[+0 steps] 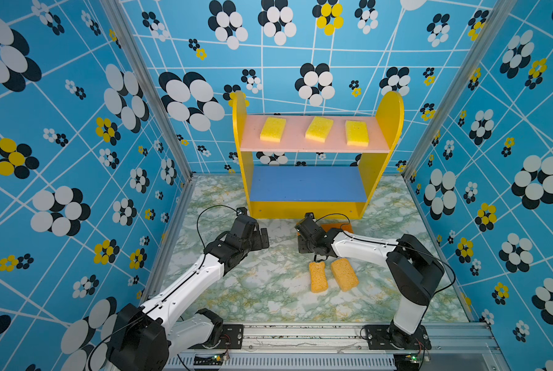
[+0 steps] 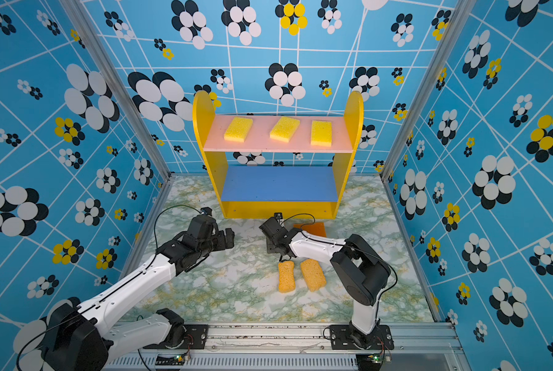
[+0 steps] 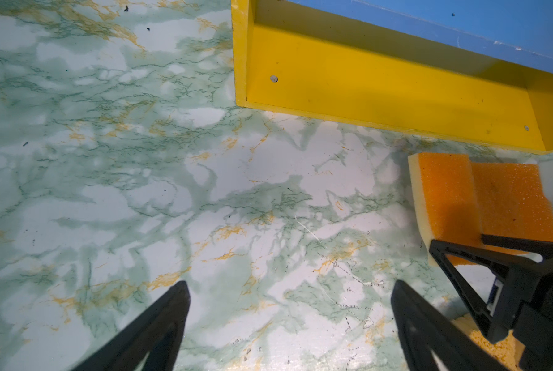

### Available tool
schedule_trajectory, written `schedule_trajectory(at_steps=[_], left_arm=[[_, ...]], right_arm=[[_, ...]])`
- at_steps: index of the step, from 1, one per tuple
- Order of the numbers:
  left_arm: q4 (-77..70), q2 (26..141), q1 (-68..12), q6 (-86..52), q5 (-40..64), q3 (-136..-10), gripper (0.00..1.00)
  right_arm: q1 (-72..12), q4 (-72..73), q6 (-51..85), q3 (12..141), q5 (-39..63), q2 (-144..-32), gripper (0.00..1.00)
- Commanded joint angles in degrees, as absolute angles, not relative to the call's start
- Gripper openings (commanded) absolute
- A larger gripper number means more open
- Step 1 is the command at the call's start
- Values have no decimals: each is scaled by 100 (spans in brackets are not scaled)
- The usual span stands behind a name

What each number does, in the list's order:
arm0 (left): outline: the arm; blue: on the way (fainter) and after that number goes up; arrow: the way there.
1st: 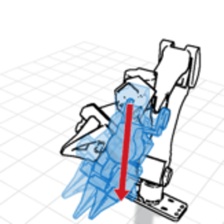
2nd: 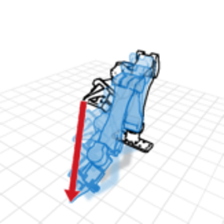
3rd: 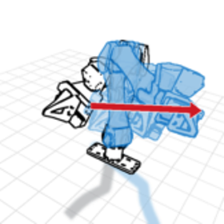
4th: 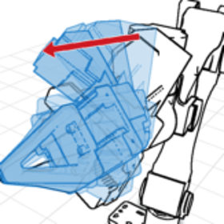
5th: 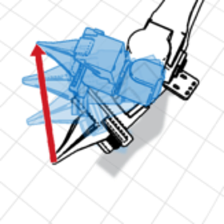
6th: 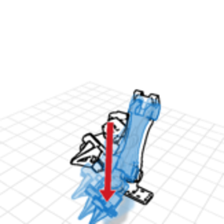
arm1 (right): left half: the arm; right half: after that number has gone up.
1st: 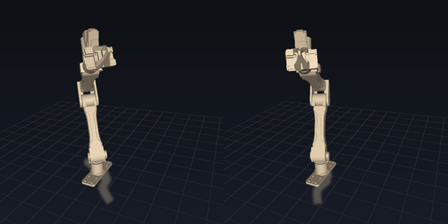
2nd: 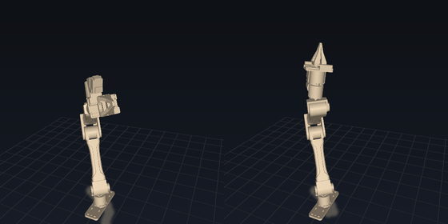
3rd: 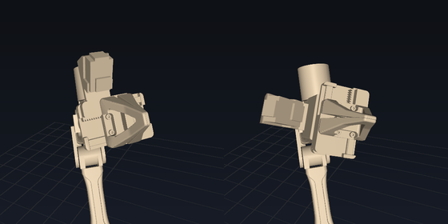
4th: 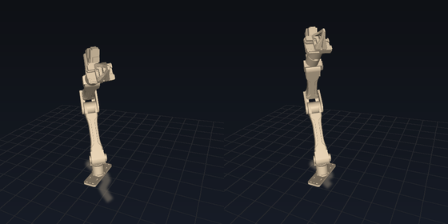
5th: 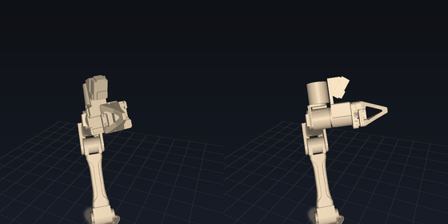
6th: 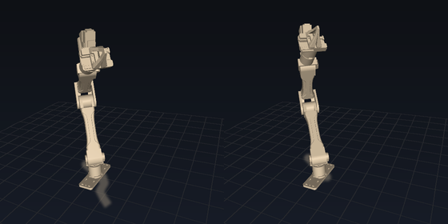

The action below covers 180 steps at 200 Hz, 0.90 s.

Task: Arrange cleaning sponges on a shelf
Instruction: Pick up the cleaning sponge at the center of the table.

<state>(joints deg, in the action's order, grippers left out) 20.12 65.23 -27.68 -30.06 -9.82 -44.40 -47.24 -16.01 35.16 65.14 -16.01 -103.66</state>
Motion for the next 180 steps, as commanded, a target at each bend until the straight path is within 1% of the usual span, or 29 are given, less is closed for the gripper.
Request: schedule_trajectory(at_steps=[1,94,180], left_arm=[[2030,6434,-2694,-3000,-1028,-4431,99],[2028,6434,-2681,-3004,-1037,-4407,99],[2038,6403,-2646,-2998,-1028,-4395,99]], right_arm=[[-4768,-1649,3415,6460,-1644,-10073,57],[-4770,-2104,3096,6810,-1237,-9552,57],[-4779,-1997,2911,7100,-953,-9303,56]])
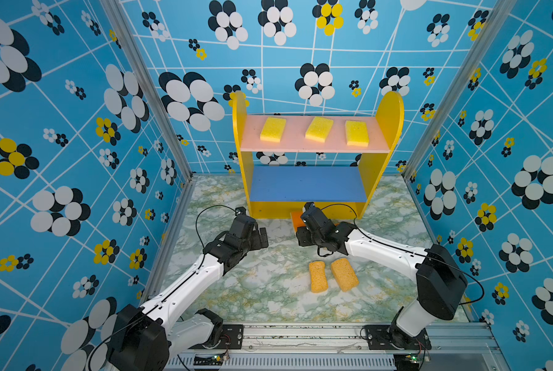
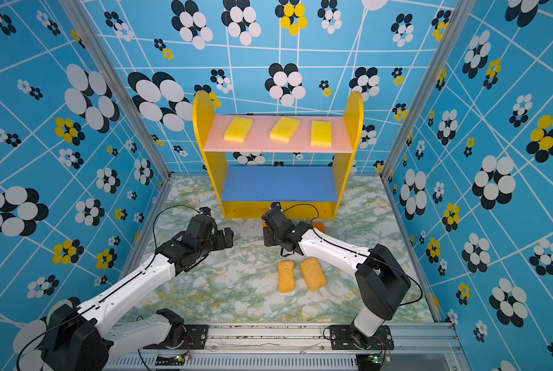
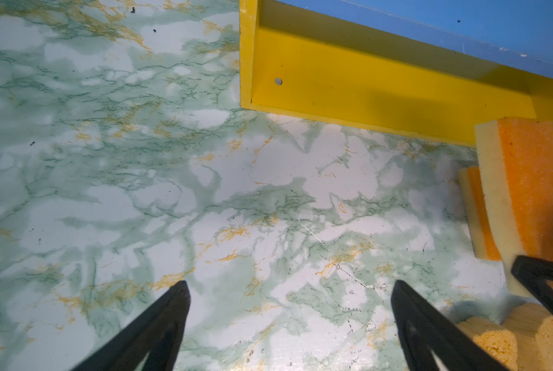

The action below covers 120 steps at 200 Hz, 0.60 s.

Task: Arrange cleaning sponges on a shelf
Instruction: Pick up the cleaning sponge at the center of the table, then place the cleaning sponge at the shelf.

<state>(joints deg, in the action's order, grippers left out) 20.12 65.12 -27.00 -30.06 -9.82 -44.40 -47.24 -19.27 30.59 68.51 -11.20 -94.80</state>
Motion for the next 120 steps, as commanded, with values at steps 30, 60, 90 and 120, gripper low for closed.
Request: schedule_trajectory(at_steps=[30,60,90,120], left_arm=[[2031,6381,-2646,-3008,-1028,-4386,99],[2049,6381,-2646,-2997,-1021,-4410,99],[2113,6368,-2637,-2977,-1036,-4460,99],[2130,6300,-2635,-2989,-1072,-4443,99]], right_arm=[[-4780,-1876,2792,7400,-890,-9332,56],[-4778,-1920,2631,7903,-897,-9613,56],[-4776,-1873,2562,8385,-776,-9917,56],[-4781,-1845,2507,8940,-751,-10230,56]])
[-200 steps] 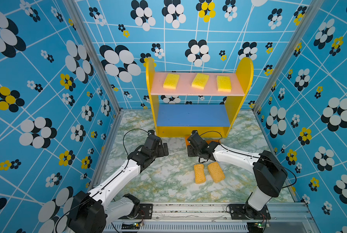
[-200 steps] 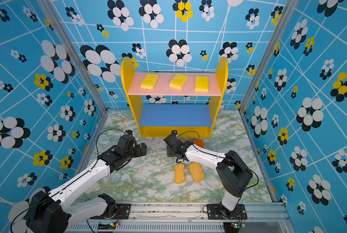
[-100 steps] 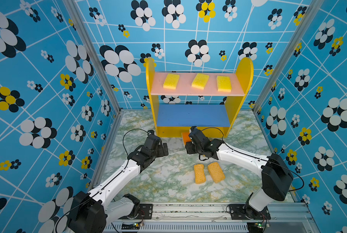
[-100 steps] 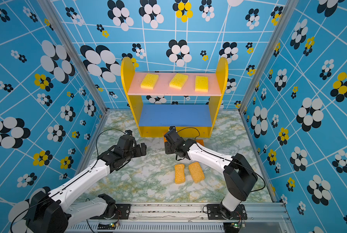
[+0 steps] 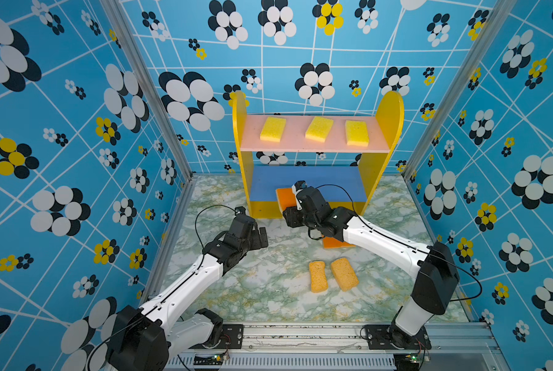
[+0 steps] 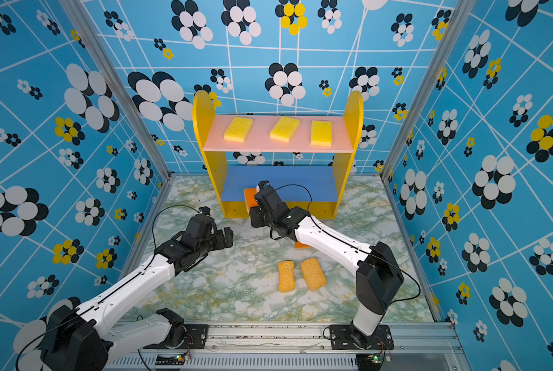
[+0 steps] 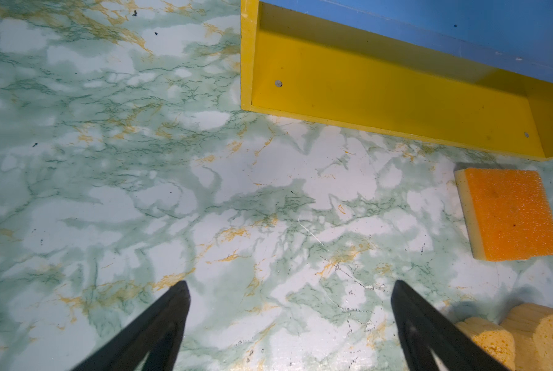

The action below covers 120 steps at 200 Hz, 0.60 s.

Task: Arrange cleaning sponges on a shelf
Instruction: Place the cleaning sponge at the shelf.

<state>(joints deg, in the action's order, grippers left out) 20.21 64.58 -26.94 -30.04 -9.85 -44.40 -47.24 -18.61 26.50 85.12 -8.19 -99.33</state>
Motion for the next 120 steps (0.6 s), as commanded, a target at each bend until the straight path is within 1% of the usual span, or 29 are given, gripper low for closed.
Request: schedule_trajectory(at_steps=[1,48,70,120], left_arm=[[2128,6296,-2631,-2993,-1068,-4441,99],[2148,6251,-2628,-2992,-1046,-4465,99],[2145,6206,-2628,-2997,-1042,-4456,99],[2096,6171,-2628,-2999,-1029,-4378,99]], right_arm=[[-4777,-1845,2502,8957,-758,-10243,56],[-4777,-1871,2439,9958,-952,-10882,55],[-4781,-1759,2550,10208,-1016,-11122,55],[-4776,-1799,2717,10781,-1519,-11606,54]])
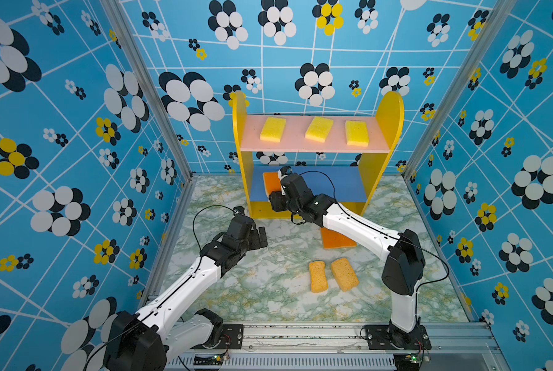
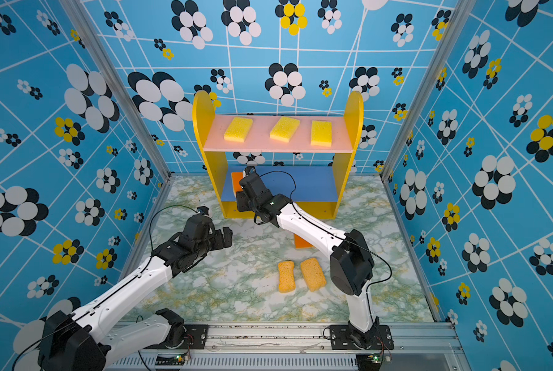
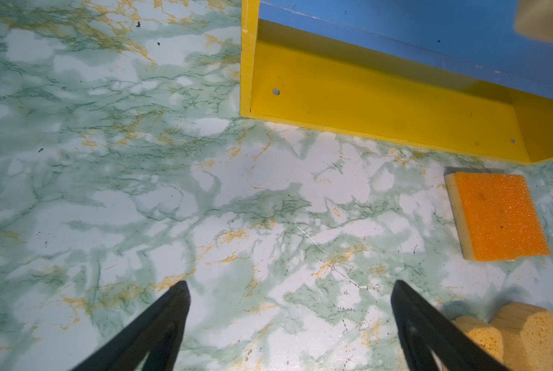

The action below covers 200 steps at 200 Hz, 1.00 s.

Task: Arrange cleaning sponges on a shelf
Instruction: Place the cleaning sponge at the shelf.

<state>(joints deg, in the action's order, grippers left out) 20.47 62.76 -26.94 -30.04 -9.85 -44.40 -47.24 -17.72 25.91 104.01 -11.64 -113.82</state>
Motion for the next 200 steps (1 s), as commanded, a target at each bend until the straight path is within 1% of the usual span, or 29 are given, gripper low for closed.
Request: schedule_trajectory(at_steps=[1,59,79,86,122,200], left_arm=[[2098,6170,-2628,-2998,-1024,-4377,99],[2057,6205,-2628,-2931,-993,-4425,99],[2075,6206,-2628,-2886,-960,-4455,99],[2074,6203,-2628,-2880,-943,-4456,99],[2013,6161,-2628,-2950,-940,-4382,99],[1942,6230,-2632,-2932,-893,-4377,99]], right_arm=[[-4779,-1809,2721,10796,-1533,-11617,54],[-4773,-2380,2893,11883,-2029,-12320,56],[-4780,-2460,2974,12067,-2180,-12428,56],[-4776,-2492,3009,12142,-2241,-12629,56],[-4769,-2826,3059,12664,-2276,-12983,57],[-4772,-3059,3164,12770,-2496,-13181,59]])
